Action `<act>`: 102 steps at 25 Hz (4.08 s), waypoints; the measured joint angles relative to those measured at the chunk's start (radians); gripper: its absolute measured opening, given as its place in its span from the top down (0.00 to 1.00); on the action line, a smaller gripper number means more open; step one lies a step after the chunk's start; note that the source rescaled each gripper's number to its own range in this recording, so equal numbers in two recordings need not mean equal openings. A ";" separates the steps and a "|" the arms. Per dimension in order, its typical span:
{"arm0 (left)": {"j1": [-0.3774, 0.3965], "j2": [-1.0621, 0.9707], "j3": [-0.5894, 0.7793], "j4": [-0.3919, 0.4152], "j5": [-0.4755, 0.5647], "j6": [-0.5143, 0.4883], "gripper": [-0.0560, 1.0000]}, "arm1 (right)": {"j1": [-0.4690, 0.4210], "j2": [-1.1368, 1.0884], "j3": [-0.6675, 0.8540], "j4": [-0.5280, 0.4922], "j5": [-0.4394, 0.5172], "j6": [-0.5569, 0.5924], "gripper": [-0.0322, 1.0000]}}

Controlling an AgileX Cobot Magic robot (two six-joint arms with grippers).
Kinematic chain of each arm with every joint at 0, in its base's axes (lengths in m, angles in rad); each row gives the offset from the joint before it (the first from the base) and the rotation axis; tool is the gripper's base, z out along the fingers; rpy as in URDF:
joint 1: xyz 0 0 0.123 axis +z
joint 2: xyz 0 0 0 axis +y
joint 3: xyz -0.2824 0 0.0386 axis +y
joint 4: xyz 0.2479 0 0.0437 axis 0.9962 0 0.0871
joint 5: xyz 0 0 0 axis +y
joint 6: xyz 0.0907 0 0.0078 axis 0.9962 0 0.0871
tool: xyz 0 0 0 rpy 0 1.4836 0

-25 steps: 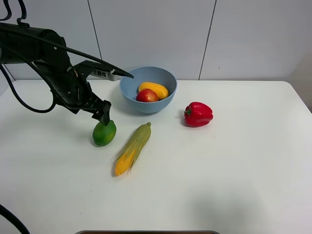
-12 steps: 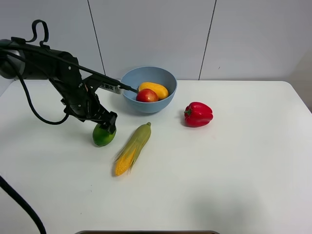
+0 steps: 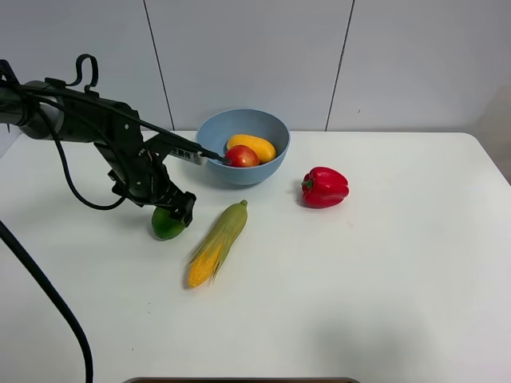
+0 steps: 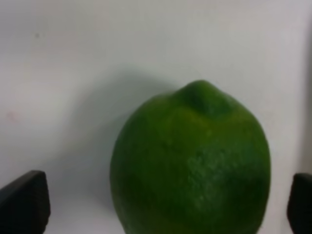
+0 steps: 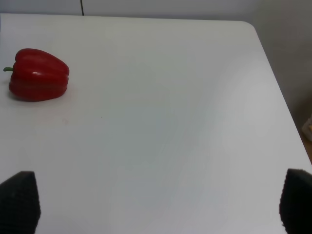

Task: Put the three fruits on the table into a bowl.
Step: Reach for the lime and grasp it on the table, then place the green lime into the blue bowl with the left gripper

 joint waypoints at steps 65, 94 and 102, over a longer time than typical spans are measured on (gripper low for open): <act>0.000 0.114 -0.003 0.016 -0.083 0.018 0.94 | 0.000 0.000 0.000 0.000 0.000 0.001 0.02; 0.000 -0.208 -0.004 0.018 -0.013 0.018 0.94 | 0.000 0.000 0.000 0.000 0.000 0.001 0.02; 0.000 -0.316 -0.091 0.030 -0.018 0.018 0.94 | 0.000 0.000 0.000 0.000 0.000 0.001 0.02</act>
